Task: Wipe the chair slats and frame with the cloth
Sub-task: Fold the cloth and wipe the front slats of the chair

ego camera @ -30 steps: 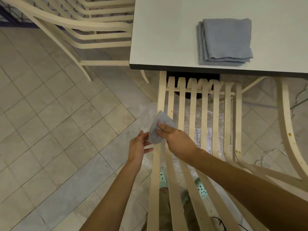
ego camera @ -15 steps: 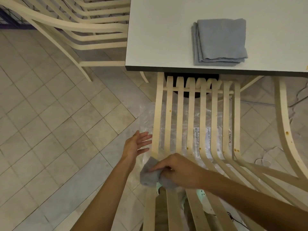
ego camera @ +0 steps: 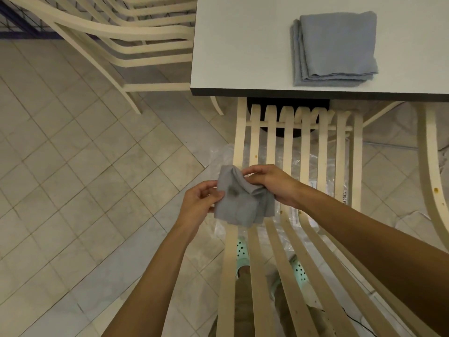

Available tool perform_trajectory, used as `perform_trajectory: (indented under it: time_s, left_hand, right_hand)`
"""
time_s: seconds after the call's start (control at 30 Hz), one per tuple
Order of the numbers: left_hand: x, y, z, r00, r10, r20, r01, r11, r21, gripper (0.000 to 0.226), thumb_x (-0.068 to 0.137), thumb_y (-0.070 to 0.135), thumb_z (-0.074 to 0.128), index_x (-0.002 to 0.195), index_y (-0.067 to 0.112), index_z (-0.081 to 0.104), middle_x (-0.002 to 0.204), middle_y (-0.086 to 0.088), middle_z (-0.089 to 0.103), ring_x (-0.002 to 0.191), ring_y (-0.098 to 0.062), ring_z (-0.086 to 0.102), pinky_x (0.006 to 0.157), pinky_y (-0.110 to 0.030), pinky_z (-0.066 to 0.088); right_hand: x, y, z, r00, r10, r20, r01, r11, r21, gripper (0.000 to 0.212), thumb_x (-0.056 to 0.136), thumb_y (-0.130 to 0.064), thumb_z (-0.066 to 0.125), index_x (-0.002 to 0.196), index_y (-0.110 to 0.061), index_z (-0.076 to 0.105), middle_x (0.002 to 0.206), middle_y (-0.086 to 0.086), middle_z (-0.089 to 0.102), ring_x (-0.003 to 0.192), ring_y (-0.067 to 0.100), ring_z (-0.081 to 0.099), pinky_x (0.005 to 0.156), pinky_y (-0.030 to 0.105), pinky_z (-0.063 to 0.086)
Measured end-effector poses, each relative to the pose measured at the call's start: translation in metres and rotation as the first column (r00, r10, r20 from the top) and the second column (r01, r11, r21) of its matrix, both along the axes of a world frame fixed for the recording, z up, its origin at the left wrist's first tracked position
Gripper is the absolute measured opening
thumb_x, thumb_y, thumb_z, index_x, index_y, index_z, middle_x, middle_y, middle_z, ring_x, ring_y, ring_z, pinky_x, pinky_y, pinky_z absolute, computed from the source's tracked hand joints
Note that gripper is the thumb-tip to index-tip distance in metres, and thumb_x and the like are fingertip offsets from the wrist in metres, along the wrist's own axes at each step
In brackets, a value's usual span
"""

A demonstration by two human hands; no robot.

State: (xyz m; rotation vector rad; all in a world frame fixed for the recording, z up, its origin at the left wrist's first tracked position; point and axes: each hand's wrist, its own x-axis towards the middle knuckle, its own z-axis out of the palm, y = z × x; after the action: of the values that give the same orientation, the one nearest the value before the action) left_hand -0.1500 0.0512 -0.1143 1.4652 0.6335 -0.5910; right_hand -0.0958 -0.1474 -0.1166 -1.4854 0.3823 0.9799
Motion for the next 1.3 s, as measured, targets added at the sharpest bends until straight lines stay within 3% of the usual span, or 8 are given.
perform_trajectory:
  time_s: [0.17, 0.33, 0.43, 0.57, 0.93, 1.1, 1.2, 1.3]
  left_hand:
    - [-0.01, 0.002, -0.007, 1.0, -0.001, 0.001, 0.001, 0.99, 0.138, 0.009, 0.084, 0.005, 0.067, 0.087, 0.012, 0.068, 0.089, -0.007, 0.068, 0.08, -0.021, 0.067, 0.058, -0.028, 0.054]
    - [-0.027, 0.001, -0.008, 0.998, 0.055, -0.036, -0.05, 0.99, 0.129, 0.027, 0.085, -0.008, 0.051, 0.09, 0.009, 0.071, 0.09, -0.015, 0.071, 0.085, -0.027, 0.069, 0.06, -0.033, 0.058]
    - [-0.031, 0.004, -0.009, 0.99, 0.1, -0.095, -0.092, 0.992, 0.09, 0.032, 0.087, -0.005, 0.043, 0.094, 0.005, 0.073, 0.093, -0.018, 0.072, 0.087, -0.03, 0.07, 0.062, -0.038, 0.06]
    - [-0.033, 0.004, -0.012, 0.985, 0.108, -0.133, -0.101, 0.993, 0.061, 0.025, 0.09, 0.004, 0.049, 0.098, 0.004, 0.072, 0.097, -0.014, 0.072, 0.085, -0.029, 0.07, 0.057, -0.033, 0.056]
    - [-0.008, -0.006, -0.032, 0.97, 0.176, -0.166, -0.169, 0.984, 0.057, 0.022, 0.093, 0.014, 0.05, 0.104, 0.01, 0.07, 0.099, -0.009, 0.074, 0.091, -0.029, 0.071, 0.068, -0.032, 0.055]
    - [0.01, -0.016, -0.035, 0.985, 0.129, -0.112, -0.123, 0.991, 0.06, 0.023, 0.093, 0.012, 0.05, 0.101, 0.011, 0.071, 0.098, -0.007, 0.074, 0.084, -0.024, 0.07, 0.066, -0.031, 0.055]
    - [0.013, -0.019, -0.03, 0.991, 0.113, -0.07, -0.107, 0.991, 0.084, 0.022, 0.092, 0.008, 0.05, 0.096, 0.012, 0.071, 0.095, -0.007, 0.074, 0.082, -0.022, 0.068, 0.069, -0.034, 0.055]
    - [0.001, -0.019, -0.026, 0.993, 0.098, -0.066, -0.09, 0.989, 0.12, 0.021, 0.091, 0.005, 0.049, 0.092, 0.01, 0.07, 0.091, -0.007, 0.072, 0.085, -0.022, 0.069, 0.072, -0.035, 0.055]
  right_hand:
    - [-0.02, 0.005, 0.008, 0.934, 0.096, 0.343, -0.081, 0.995, -0.059, 0.024, 0.087, -0.001, 0.064, 0.109, -0.007, 0.07, 0.1, 0.004, 0.069, 0.093, 0.012, 0.063, 0.081, 0.018, 0.052]
    - [-0.063, 0.013, 0.005, 0.602, 0.571, 0.557, -0.406, 0.82, -0.402, 0.027, 0.093, -0.024, 0.057, 0.118, -0.02, 0.067, 0.129, 0.004, 0.051, 0.115, 0.018, 0.049, 0.097, 0.029, 0.043]
    - [-0.084, 0.014, 0.0, 0.366, 0.689, 0.626, -0.423, 0.722, -0.547, 0.03, 0.097, -0.033, 0.048, 0.121, -0.024, 0.065, 0.127, 0.005, 0.05, 0.112, 0.023, 0.047, 0.088, 0.033, 0.047]
    - [-0.091, 0.015, -0.003, 0.296, 0.684, 0.667, -0.433, 0.718, -0.545, 0.026, 0.096, -0.029, 0.052, 0.118, -0.022, 0.065, 0.113, 0.006, 0.054, 0.099, 0.023, 0.05, 0.074, 0.035, 0.052]
    - [0.01, 0.018, -0.031, 0.27, 0.765, 0.584, -0.18, 0.636, -0.75, 0.02, 0.091, -0.016, 0.059, 0.107, -0.014, 0.071, 0.106, 0.01, 0.057, 0.096, 0.027, 0.053, 0.069, 0.028, 0.038]
    - [0.049, 0.025, -0.014, 0.501, 0.584, 0.638, -0.114, 0.776, -0.62, 0.015, 0.092, 0.005, 0.043, 0.087, 0.001, 0.057, 0.083, 0.011, 0.059, 0.064, 0.008, 0.06, 0.053, 0.014, 0.042]
    - [0.034, 0.025, -0.025, 0.483, 0.686, 0.545, -0.18, 0.687, -0.704, 0.024, 0.093, -0.005, 0.047, 0.109, -0.008, 0.066, 0.111, 0.011, 0.055, 0.096, 0.023, 0.055, 0.08, 0.033, 0.047]
    - [-0.009, 0.024, -0.032, 0.535, 0.636, 0.557, -0.257, 0.75, -0.61, 0.021, 0.093, -0.011, 0.053, 0.107, -0.007, 0.069, 0.107, 0.009, 0.052, 0.091, 0.013, 0.045, 0.084, 0.031, 0.043]
